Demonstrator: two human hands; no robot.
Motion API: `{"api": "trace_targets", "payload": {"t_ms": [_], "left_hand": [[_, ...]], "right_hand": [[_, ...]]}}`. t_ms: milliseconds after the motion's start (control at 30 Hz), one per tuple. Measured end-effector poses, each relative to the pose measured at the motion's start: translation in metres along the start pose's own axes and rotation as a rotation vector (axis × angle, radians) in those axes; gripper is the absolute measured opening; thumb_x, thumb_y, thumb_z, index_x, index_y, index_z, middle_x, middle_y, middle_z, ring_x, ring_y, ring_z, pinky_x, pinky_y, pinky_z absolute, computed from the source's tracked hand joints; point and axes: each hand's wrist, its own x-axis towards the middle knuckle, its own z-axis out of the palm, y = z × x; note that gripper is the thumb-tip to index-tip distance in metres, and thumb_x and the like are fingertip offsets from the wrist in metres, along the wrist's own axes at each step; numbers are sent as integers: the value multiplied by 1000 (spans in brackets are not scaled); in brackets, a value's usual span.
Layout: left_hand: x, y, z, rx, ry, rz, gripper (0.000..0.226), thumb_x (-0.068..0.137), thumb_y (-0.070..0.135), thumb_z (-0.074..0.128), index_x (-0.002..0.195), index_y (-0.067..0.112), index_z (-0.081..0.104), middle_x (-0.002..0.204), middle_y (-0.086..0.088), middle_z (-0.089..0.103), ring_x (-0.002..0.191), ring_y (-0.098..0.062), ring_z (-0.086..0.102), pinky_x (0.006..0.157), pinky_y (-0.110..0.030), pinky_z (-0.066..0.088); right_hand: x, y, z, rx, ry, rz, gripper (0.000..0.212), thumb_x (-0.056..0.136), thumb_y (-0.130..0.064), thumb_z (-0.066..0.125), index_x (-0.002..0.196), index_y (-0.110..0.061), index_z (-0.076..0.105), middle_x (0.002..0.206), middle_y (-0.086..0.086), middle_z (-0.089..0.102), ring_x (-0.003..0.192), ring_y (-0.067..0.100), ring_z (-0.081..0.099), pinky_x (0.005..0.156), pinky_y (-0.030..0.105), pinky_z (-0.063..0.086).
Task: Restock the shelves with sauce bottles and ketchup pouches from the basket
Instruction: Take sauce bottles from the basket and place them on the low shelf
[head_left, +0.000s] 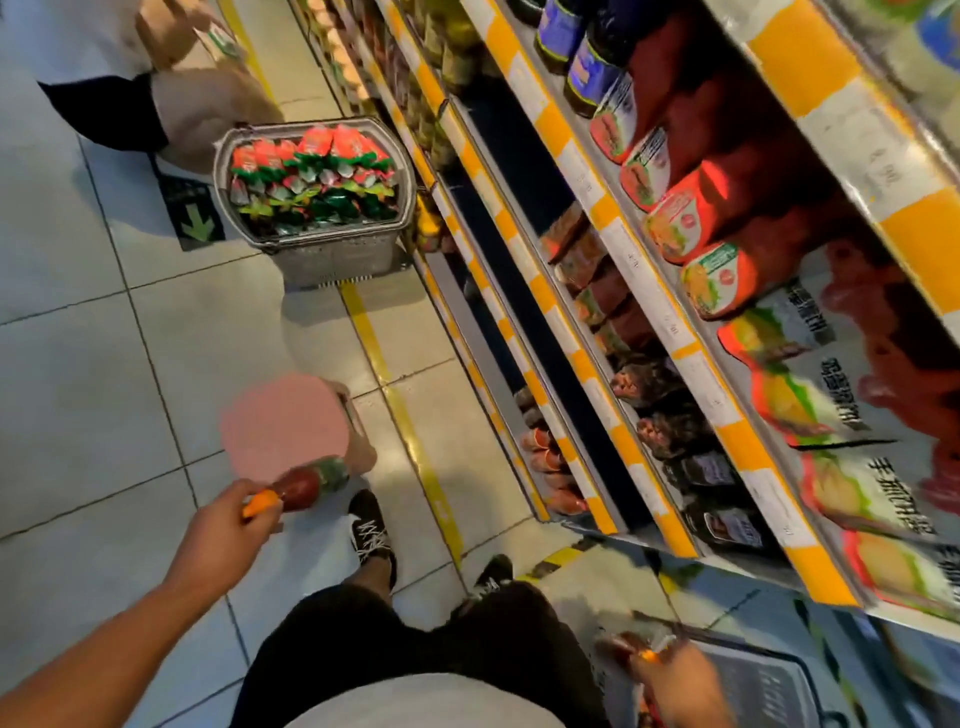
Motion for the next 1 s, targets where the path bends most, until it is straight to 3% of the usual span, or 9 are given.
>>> {"api": "trace_targets", "payload": {"t_ms": [133, 233, 367, 433, 533, 700, 767, 833, 1000], "left_hand": [[59, 59, 18, 92, -42, 86, 14, 94, 30, 73, 101, 36, 63, 85, 6, 72, 74, -16, 71, 64, -38, 58], [95, 95, 49, 87, -87, 115, 12, 94, 29, 72, 104, 30, 66, 92, 1, 71, 80, -20, 67, 71, -39, 56], [138, 117, 112, -103, -156, 98, 5, 95, 20, 70, 94, 22, 66, 85, -1, 74, 70, -2, 73, 56, -14, 53], [160, 119, 149, -202, -197, 18, 6, 96, 18, 70, 92, 18, 65, 85, -8, 74, 71, -9, 76, 65, -31, 63], [195, 116, 208, -284, -251, -70, 19, 98, 22, 68, 103, 5, 62, 84, -16, 75, 75, -21, 78, 72, -55, 63], [255, 110, 299, -260, -259, -102, 28, 98, 34, 65, 105, 8, 59, 91, -19, 72, 81, -32, 75, 73, -55, 61], [276, 111, 330, -188, -236, -85, 28, 95, 40, 62, 100, 12, 61, 86, -11, 73, 80, -30, 74, 74, -50, 62], [296, 114, 359, -210, -233, -60, 21, 94, 31, 63, 97, 10, 61, 82, -12, 74, 77, -30, 74, 72, -51, 61], [338, 119, 418, -100, -280, 29, 21, 94, 27, 60, 102, 8, 60, 88, -13, 73, 82, -30, 72, 76, -51, 58]], "right_hand": [[1, -74, -6, 37, -75, 38, 33, 90, -39, 71, 92, -7, 65, 88, 13, 71, 85, 30, 66, 70, 37, 50], [23, -133, -4, 102, -64, -17, 33, 90, -30, 74, 82, -4, 56, 79, 16, 65, 77, 33, 60, 67, 39, 43], [78, -194, 11, 320, -29, -12, 38, 89, -27, 77, 82, 8, 63, 77, 29, 69, 70, 39, 65, 67, 46, 51], [113, -224, 18, 507, -73, 48, 38, 90, -26, 76, 93, 11, 69, 73, 29, 68, 64, 34, 64, 65, 50, 56], [168, -261, 33, 779, -83, 141, 27, 93, -28, 73, 102, -3, 70, 79, 18, 66, 58, 26, 64, 50, 31, 54], [249, -306, 56, 1022, -132, 252, 25, 96, -35, 68, 93, -11, 66, 77, 8, 72, 67, 22, 72, 71, 39, 59], [276, -316, 62, 1103, -159, 288, 24, 99, -37, 66, 99, -13, 64, 89, 11, 74, 81, 25, 74, 73, 40, 60], [302, -321, 70, 1179, -168, 320, 27, 100, -38, 66, 106, -11, 62, 100, 17, 73, 88, 29, 76, 73, 39, 62], [346, -331, 89, 1317, -253, 373, 34, 102, -42, 61, 98, -9, 58, 99, 16, 74, 67, 24, 77, 63, 34, 64]]}}
